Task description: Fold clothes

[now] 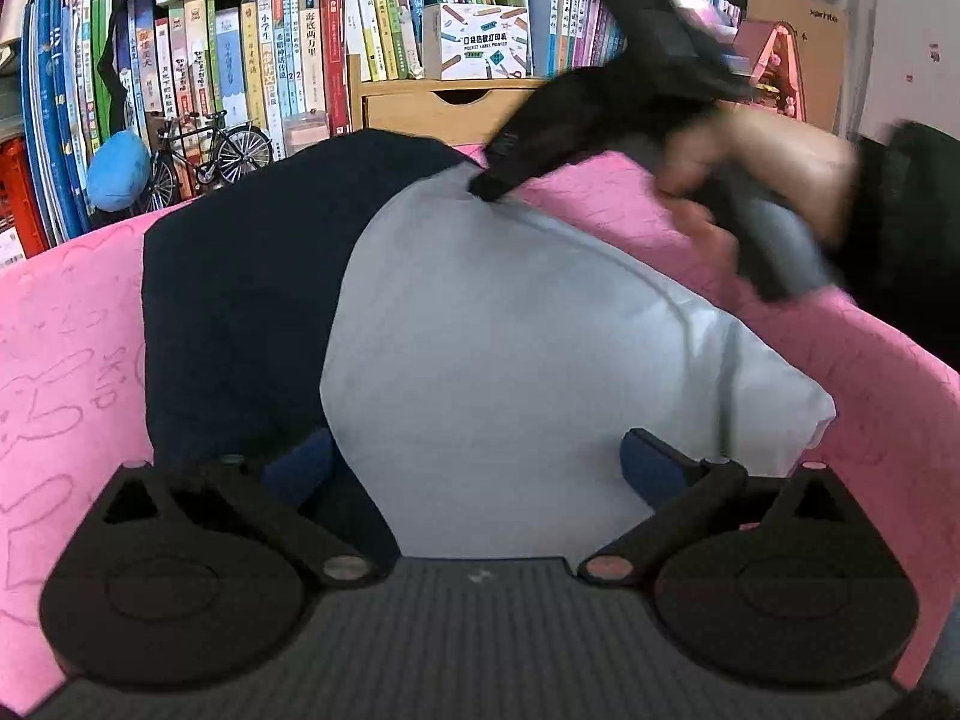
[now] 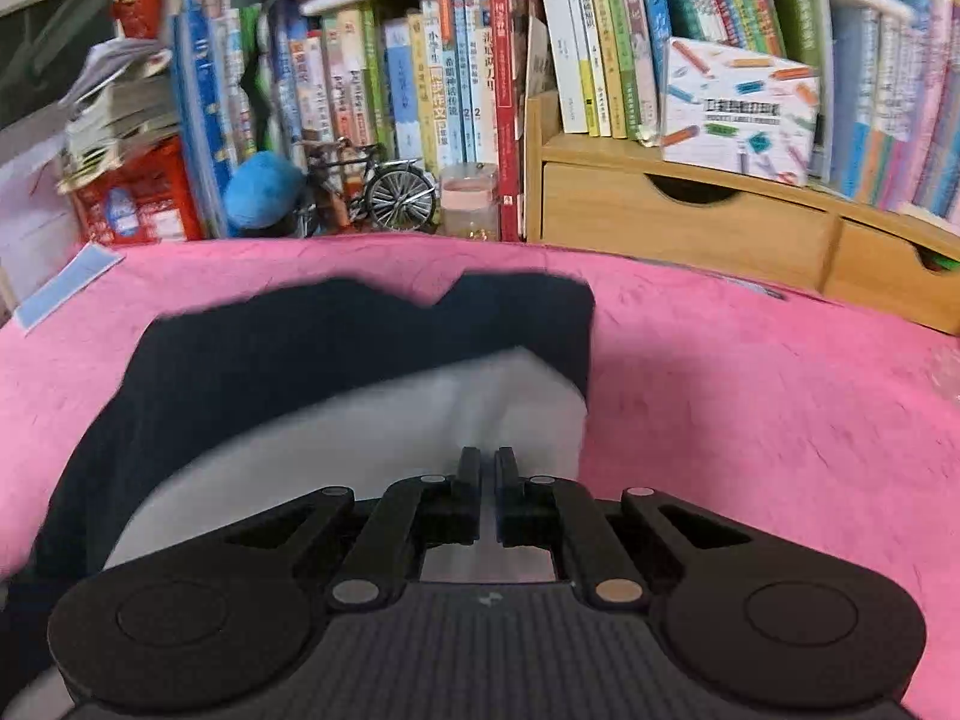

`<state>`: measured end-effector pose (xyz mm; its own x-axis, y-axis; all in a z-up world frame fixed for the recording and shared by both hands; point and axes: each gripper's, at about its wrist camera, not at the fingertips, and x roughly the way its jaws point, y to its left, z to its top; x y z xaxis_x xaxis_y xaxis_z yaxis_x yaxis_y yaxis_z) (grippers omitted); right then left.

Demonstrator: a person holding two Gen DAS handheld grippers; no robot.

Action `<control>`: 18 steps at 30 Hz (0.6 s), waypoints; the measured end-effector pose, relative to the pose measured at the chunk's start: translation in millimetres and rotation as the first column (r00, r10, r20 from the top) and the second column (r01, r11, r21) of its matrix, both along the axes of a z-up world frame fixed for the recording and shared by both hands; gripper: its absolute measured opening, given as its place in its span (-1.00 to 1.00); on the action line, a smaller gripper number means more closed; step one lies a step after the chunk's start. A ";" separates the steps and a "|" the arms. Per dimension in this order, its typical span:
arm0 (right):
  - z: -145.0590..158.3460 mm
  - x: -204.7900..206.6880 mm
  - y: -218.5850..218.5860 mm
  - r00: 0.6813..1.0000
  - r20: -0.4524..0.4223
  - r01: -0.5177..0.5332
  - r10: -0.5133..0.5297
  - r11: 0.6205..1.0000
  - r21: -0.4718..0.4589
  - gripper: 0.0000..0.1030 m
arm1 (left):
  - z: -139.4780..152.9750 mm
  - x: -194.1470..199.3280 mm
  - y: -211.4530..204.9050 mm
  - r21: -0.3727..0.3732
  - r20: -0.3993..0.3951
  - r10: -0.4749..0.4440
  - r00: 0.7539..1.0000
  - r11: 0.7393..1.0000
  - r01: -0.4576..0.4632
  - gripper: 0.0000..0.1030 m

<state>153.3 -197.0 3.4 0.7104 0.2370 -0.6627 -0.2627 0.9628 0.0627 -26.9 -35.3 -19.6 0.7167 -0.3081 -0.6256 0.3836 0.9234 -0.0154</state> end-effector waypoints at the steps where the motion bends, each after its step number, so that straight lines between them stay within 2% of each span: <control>1: -3.4 17.7 -1.9 0.999 -0.015 0.035 -0.035 0.999 -0.004 -0.88 | 0.7 0.6 0.6 -0.003 0.000 -0.001 1.000 1.000 0.001 1.00; 2: -6.4 32.5 -6.0 0.998 -0.029 0.059 -0.059 0.998 0.019 -0.99 | 1.3 1.3 1.2 -0.006 -0.001 -0.002 1.000 1.000 0.002 1.00; 4: -14.0 60.6 -14.4 0.993 -0.072 0.097 -0.092 0.993 0.071 -0.99 | 1.7 1.7 1.7 -0.016 -0.001 -0.003 1.000 1.000 0.003 1.00; 7: -22.2 79.4 -14.4 0.991 -0.053 0.126 -0.124 0.991 0.049 -0.99 | 3.2 2.5 2.8 -0.025 0.000 -0.004 1.000 1.000 0.004 1.00; 9: -19.0 76.4 -17.6 0.989 -0.064 0.136 -0.131 0.987 0.089 -0.85 | 4.3 2.3 3.6 -0.031 0.001 -0.004 1.000 1.000 0.004 1.00; 11: -7.0 50.3 -26.5 0.996 0.003 0.090 -0.092 0.983 0.162 -0.85 | 5.0 1.9 4.2 -0.037 0.002 -0.004 1.000 0.999 0.004 1.00; 14: 16.3 -10.5 -35.0 0.992 0.124 -0.048 0.020 0.972 0.231 -0.80 | 5.2 1.9 4.3 -0.040 0.003 -0.004 1.000 0.999 0.004 1.00; 16: 24.1 -45.5 -29.4 0.983 0.140 -0.149 0.118 0.960 0.238 -0.80 | 4.9 2.0 4.2 -0.042 0.003 -0.004 1.000 0.999 0.004 1.00; 18: 19.7 -68.6 -12.6 0.971 0.114 -0.229 0.209 0.950 0.212 -0.81 | 4.1 2.1 3.6 -0.045 0.004 -0.003 1.000 0.999 0.004 1.00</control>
<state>84.7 -209.6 23.1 0.6784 0.5268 -0.5120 -0.4796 0.8456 0.2346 -24.8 -31.7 -15.5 0.7179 -0.3385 -0.6083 0.3869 0.9204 -0.0556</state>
